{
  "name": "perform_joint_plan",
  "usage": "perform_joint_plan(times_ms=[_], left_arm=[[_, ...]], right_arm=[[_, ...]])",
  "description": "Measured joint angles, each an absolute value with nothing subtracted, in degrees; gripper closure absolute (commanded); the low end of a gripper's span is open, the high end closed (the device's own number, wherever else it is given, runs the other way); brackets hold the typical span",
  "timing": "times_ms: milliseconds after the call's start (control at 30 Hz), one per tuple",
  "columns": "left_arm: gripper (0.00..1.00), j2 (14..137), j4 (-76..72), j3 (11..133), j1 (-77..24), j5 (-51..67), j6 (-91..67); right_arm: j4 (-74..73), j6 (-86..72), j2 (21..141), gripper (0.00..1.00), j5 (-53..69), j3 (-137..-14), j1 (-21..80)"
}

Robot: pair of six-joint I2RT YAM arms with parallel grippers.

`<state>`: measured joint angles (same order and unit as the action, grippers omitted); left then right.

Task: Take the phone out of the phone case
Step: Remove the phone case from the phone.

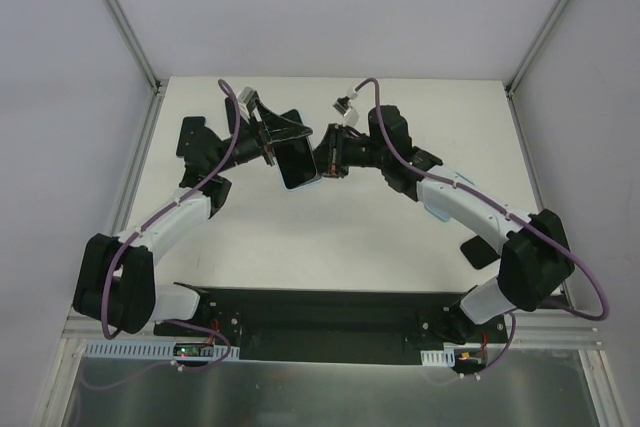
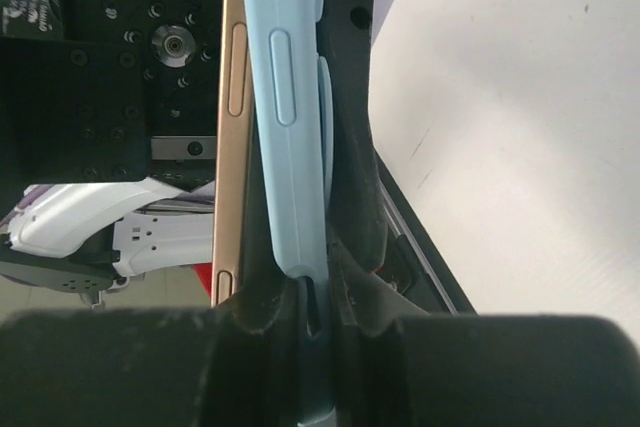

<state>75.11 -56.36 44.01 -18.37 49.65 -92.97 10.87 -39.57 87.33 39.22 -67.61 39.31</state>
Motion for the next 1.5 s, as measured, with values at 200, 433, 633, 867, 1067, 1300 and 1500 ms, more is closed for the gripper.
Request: perform_joint_plan(times_ms=[200,433,633,867,1067,1300,1500], left_arm=[[0.01,68.31,-39.05,43.99,-17.82,52.95,-82.63],[0.01,62.61,-25.12,43.99,-15.22,54.04,-72.05],[0.01,61.60,-23.55,44.01,-14.87,54.17,-69.60],[0.01,62.33,-15.25,44.51,-15.68,52.38,-64.36],[0.01,66.87,-11.38,43.81,-20.78,49.01,-61.52],[0.01,69.87,-9.41,42.81,-24.60,46.04,-56.93],[0.01,71.48,-7.40,40.47,-27.00,42.96,-51.88]], right_arm=[[5.28,-35.33,83.74,0.98,36.14,-66.43,40.01],[-2.57,-30.98,78.19,0.99,28.34,-65.25,38.04],[-11.44,-28.40,78.22,0.99,19.16,-61.60,35.07],[-19.38,-24.34,78.61,0.99,10.09,-61.14,36.40],[-24.86,-21.76,83.18,0.99,-1.17,-61.63,39.16],[-32.23,-19.33,90.94,0.99,-11.90,-64.99,43.55],[-32.58,-18.37,96.49,0.99,-12.78,-67.42,44.77]])
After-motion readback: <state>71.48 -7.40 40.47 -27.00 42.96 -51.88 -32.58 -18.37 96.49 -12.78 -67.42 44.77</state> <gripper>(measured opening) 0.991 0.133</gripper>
